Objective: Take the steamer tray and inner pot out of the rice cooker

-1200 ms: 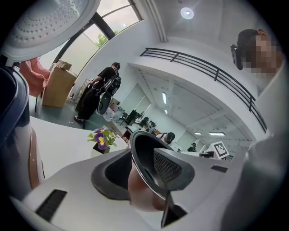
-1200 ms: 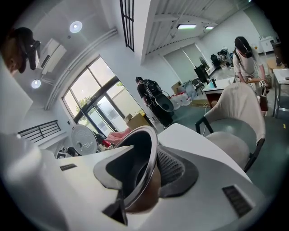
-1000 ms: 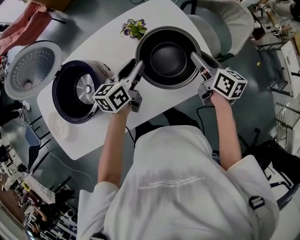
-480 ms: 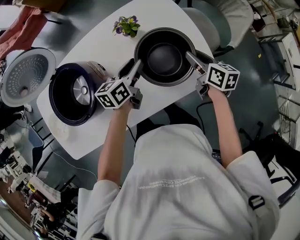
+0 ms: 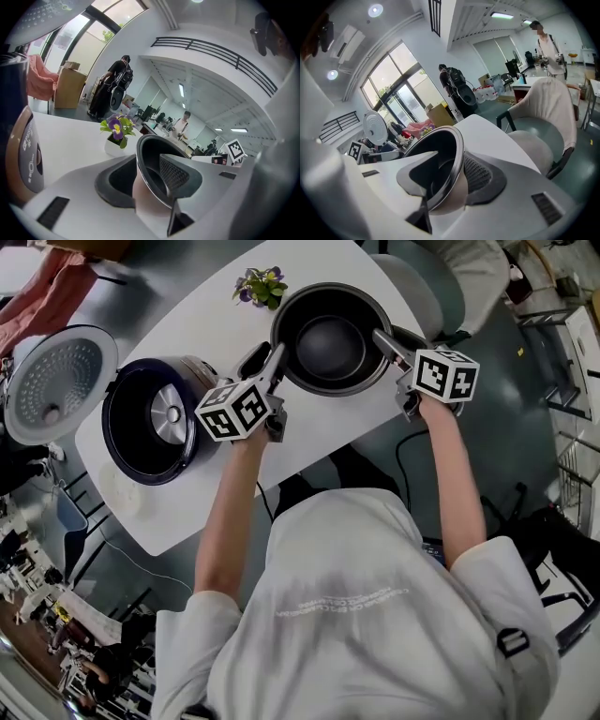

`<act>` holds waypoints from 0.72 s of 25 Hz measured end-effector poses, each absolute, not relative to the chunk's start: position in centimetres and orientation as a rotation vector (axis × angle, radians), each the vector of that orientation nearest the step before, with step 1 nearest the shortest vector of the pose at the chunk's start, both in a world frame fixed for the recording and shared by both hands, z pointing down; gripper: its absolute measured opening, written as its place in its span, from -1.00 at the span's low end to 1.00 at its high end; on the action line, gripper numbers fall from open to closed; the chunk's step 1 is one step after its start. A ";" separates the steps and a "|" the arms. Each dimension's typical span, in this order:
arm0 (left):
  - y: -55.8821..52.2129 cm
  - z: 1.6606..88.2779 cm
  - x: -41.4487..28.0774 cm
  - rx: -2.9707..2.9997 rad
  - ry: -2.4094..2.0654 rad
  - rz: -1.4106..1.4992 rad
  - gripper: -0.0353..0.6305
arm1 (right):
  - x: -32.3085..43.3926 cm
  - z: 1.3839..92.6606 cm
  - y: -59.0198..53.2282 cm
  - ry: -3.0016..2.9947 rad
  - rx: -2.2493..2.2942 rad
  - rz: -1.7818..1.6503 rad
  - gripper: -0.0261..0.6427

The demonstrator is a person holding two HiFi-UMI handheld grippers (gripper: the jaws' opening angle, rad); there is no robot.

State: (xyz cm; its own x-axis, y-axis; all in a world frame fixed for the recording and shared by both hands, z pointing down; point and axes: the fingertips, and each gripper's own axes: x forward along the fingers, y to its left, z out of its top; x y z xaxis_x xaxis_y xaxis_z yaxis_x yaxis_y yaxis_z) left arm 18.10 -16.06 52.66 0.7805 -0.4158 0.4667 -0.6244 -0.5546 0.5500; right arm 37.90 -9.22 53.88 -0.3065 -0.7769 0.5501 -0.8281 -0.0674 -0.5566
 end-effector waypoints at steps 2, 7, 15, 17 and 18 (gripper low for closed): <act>-15.9 52.4 17.6 2.252 -0.776 0.367 -0.40 | 38.1 53.8 -9.0 -2.090 1.838 1.317 -0.43; -15.8 50.5 15.8 2.291 -0.769 0.340 -0.40 | 39.3 53.0 -7.4 -2.008 1.927 1.266 -0.43; -14.7 43.8 14.9 2.442 -0.660 0.246 -0.40 | 39.0 47.6 -6.9 -1.998 2.035 1.062 -0.44; -14.6 41.7 13.8 2.473 -0.653 0.204 -0.40 | 37.8 45.6 -7.4 -2.032 2.048 1.009 -0.44; -14.6 40.6 13.2 2.489 -0.655 0.185 -0.40 | 37.0 44.5 -7.7 -2.060 2.050 0.986 -0.45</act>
State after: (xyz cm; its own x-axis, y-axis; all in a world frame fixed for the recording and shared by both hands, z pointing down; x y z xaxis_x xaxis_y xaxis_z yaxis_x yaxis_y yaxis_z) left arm 13.17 -14.61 40.63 0.8715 -0.4140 0.2627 -0.4903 -0.7277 0.4797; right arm 37.00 -7.74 44.47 -0.1060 -0.8724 0.4772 -0.9190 -0.0974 -0.3821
